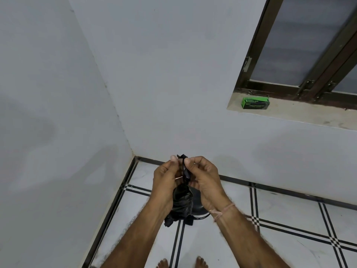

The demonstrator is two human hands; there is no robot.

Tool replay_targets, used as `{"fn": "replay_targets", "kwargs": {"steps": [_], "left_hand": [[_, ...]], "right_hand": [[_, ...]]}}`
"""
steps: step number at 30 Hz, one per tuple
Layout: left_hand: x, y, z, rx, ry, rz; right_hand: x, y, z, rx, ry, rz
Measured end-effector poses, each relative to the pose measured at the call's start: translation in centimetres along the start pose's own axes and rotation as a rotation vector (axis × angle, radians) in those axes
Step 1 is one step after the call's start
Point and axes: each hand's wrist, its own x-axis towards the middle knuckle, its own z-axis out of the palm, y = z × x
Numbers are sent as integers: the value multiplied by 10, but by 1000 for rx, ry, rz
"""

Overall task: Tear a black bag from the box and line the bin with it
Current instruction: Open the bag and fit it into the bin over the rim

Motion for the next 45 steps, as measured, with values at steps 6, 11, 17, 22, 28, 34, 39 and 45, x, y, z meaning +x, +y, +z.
{"fn": "replay_targets", "kwargs": {"steps": [6,11,17,22,28,34,39,45], "left_hand": [[1,-1,10,71,39,17],[3,-6,14,38,23,-20],[7,-12,16,-63,24,-101],[14,-20,8,-135,26,-132],[23,-28,-18,-2,51,-69],[22,-31,-44,336,-264,-58],[24,-17,-28,376,-342,-202],[30,-25,3,415,-437,-201]], "right_hand": [[4,9,-6,11,44,-59],[4,7,-10,88,79,32],[9,9,-14,222,134,181],[18,13,-23,308,190,242],[41,8,-46,315,476,258],[50,11,-64,226,431,197],[51,2,-65,180,248,200],[57,-12,-62,60,221,243]]}}
